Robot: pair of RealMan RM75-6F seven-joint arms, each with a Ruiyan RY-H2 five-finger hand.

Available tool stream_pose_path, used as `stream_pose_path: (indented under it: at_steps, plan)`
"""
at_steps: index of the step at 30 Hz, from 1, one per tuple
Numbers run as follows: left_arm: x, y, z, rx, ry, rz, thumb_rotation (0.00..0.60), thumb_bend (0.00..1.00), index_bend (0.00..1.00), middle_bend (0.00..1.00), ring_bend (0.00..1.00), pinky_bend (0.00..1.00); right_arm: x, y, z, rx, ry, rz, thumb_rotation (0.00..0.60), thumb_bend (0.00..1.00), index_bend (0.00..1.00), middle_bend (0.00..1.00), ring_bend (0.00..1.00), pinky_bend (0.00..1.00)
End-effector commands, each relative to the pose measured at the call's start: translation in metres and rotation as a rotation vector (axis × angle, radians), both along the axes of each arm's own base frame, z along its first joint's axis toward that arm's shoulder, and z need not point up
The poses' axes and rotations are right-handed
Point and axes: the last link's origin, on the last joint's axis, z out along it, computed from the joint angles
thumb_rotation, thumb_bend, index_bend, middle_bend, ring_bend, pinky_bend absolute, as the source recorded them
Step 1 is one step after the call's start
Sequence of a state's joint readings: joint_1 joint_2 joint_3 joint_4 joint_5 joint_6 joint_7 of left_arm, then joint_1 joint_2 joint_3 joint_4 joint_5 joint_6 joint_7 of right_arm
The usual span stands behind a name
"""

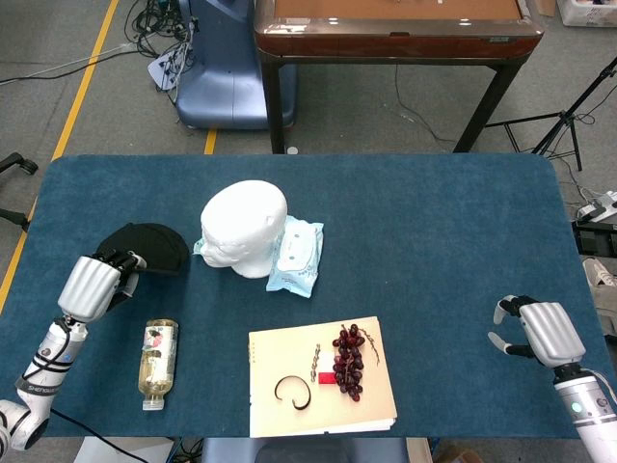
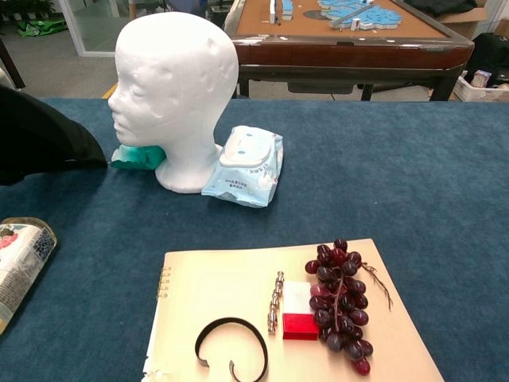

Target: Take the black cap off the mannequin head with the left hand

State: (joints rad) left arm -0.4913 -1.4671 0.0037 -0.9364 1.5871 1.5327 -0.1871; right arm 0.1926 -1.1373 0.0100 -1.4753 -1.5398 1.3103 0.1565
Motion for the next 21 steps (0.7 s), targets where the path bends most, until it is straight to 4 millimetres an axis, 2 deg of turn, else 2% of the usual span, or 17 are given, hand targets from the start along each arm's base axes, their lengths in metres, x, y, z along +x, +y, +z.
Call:
stream_pose_path:
  at_steps: [1,4,6,11,14,17,21]
  plan:
    - [0.005,-0.034,0.008,-0.148,0.106,0.183,0.600,0.54,0.63,0.62,0.47,0.69,0.000,0.000,-0.001,0.006,0.001,-0.001,0.600,0.24,0.57,0.50,0.46,0.66]
    - [0.011,-0.044,0.008,-0.179,0.135,0.221,0.600,0.54,0.60,0.60,0.46,0.69,0.000,-0.001,-0.003,0.013,-0.001,0.001,0.600,0.24,0.57,0.50,0.46,0.66]
    - [0.011,-0.052,0.006,-0.208,0.192,0.265,0.600,0.53,0.55,0.56,0.43,0.69,0.000,-0.001,-0.003,0.014,-0.002,0.001,0.600,0.24,0.57,0.51,0.46,0.66]
    - [0.016,-0.072,0.004,-0.287,0.327,0.386,0.600,0.35,0.22,0.38,0.31,0.57,-0.001,-0.001,-0.002,0.009,-0.001,-0.001,0.600,0.24,0.57,0.51,0.46,0.66]
    - [0.020,-0.081,0.003,-0.310,0.343,0.422,0.600,0.24,0.10,0.31,0.26,0.50,-0.001,-0.001,-0.002,0.011,-0.001,-0.002,0.600,0.24,0.57,0.51,0.46,0.66]
    - [0.021,-0.089,0.001,-0.334,0.352,0.446,0.600,0.15,0.01,0.22,0.19,0.43,-0.001,0.000,-0.002,0.012,-0.003,0.000,0.600,0.24,0.57,0.51,0.46,0.66]
    - [0.024,-0.100,0.000,-0.384,0.351,0.475,0.600,0.07,0.00,0.07,0.08,0.31,-0.001,0.000,-0.001,0.009,-0.006,0.001,0.600,0.24,0.57,0.51,0.46,0.66]
